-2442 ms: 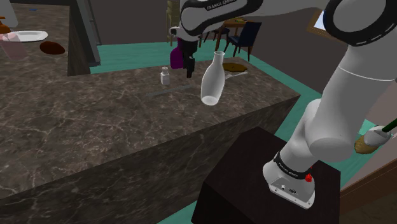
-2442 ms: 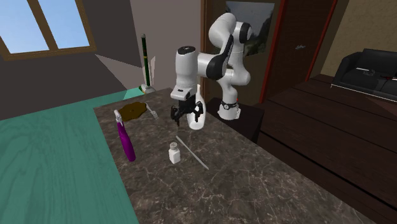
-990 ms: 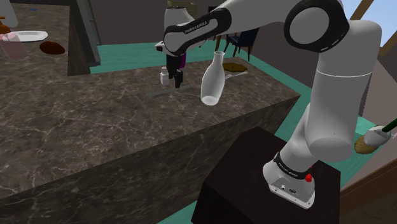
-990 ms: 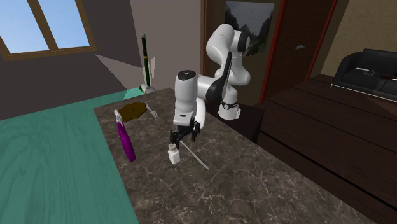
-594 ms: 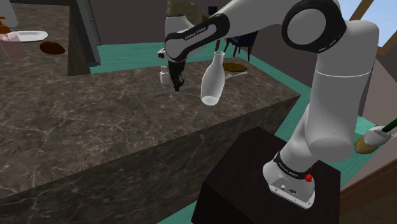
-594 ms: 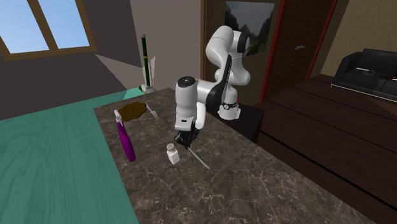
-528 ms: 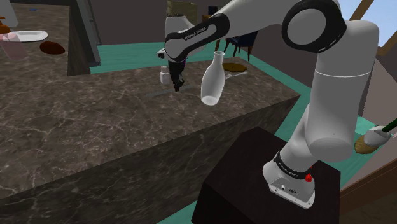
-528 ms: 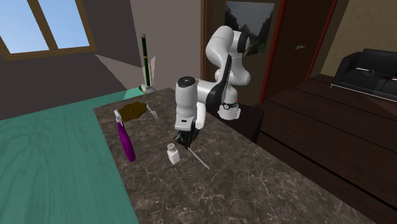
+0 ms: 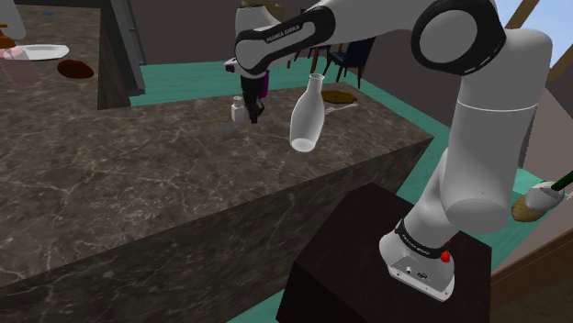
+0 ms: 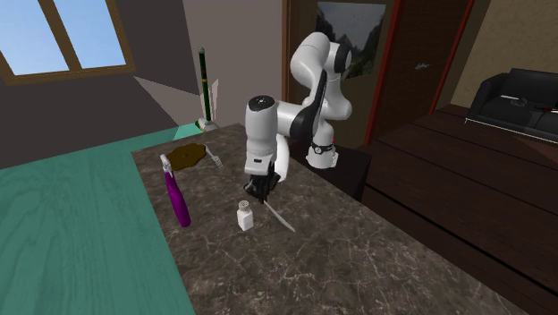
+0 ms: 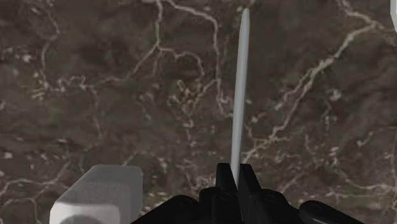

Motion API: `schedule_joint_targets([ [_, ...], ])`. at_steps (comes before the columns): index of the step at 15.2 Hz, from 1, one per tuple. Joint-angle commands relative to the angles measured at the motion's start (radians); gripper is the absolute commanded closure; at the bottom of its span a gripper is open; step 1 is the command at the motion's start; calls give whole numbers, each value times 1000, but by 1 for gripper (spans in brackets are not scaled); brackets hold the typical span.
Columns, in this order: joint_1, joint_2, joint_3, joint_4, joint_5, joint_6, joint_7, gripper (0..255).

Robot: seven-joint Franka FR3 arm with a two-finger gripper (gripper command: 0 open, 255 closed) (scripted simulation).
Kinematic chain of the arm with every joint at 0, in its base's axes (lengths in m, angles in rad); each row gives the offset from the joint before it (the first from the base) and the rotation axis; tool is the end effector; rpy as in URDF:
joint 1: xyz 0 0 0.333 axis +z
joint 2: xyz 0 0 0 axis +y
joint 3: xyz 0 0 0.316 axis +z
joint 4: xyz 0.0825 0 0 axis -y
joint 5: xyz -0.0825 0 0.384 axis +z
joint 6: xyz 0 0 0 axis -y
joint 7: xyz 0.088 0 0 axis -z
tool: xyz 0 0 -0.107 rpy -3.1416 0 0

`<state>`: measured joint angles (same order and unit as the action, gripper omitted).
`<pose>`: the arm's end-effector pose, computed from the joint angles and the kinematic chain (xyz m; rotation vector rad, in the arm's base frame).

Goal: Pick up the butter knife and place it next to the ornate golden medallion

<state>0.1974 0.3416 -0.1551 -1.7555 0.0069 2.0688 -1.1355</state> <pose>0.6409 0.0353 0.3745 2.5855 1.7360 -0.0693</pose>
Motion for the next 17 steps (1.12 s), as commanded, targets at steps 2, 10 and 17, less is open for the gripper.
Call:
schedule_joint_targets([
  [2, 1, -15, -1, 21, -2, -36, 1, 255],
  [10, 2, -46, -2, 86, -7, -132, 1, 255],
  [17, 2, -63, -4, 157, -9, -220, 0, 255],
])
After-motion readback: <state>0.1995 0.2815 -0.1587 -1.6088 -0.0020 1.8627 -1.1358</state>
